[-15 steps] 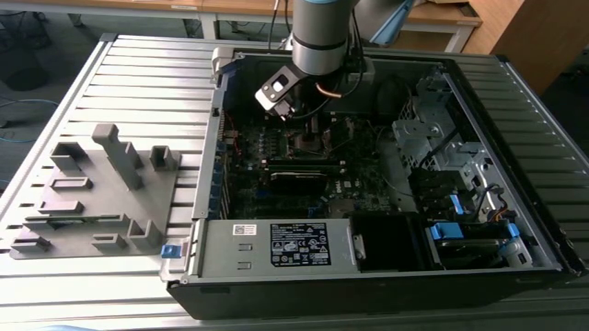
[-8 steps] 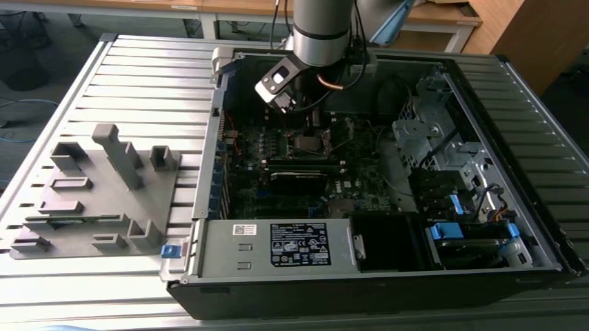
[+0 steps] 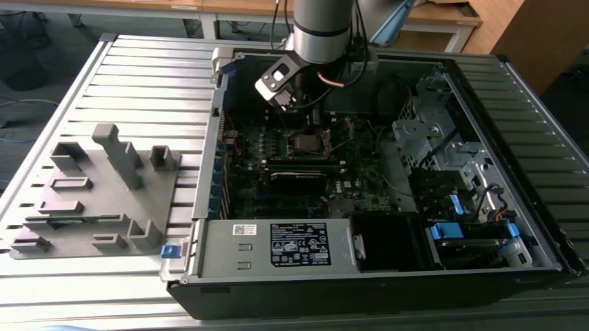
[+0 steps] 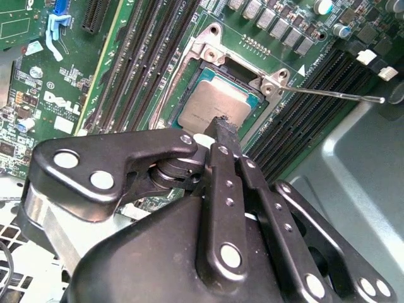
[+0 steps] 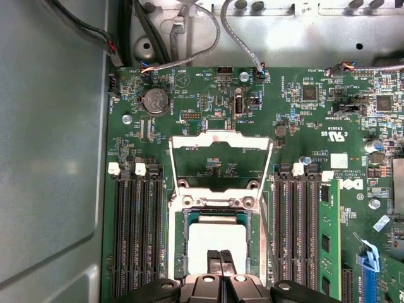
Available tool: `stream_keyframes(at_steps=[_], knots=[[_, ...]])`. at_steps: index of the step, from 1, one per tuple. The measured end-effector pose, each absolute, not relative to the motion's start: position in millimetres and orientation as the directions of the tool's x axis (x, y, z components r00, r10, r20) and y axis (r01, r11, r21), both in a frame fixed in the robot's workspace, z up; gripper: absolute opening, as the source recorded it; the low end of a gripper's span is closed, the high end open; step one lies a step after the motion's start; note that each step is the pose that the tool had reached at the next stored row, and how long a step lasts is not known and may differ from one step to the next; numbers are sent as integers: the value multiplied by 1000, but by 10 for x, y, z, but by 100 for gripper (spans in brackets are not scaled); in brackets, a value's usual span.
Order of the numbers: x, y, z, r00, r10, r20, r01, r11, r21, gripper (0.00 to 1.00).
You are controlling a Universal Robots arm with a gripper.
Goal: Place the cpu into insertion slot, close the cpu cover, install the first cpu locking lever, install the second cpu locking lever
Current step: 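Close the cpu cover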
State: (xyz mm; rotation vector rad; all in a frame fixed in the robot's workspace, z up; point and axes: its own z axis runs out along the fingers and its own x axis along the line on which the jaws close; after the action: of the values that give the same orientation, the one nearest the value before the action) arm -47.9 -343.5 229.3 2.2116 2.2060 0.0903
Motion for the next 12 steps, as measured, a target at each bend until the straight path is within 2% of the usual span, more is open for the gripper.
stream_keyframes(at_steps=[12], knots=[[-479, -3435, 2322, 2, 1000, 29, 999, -3, 53, 11]])
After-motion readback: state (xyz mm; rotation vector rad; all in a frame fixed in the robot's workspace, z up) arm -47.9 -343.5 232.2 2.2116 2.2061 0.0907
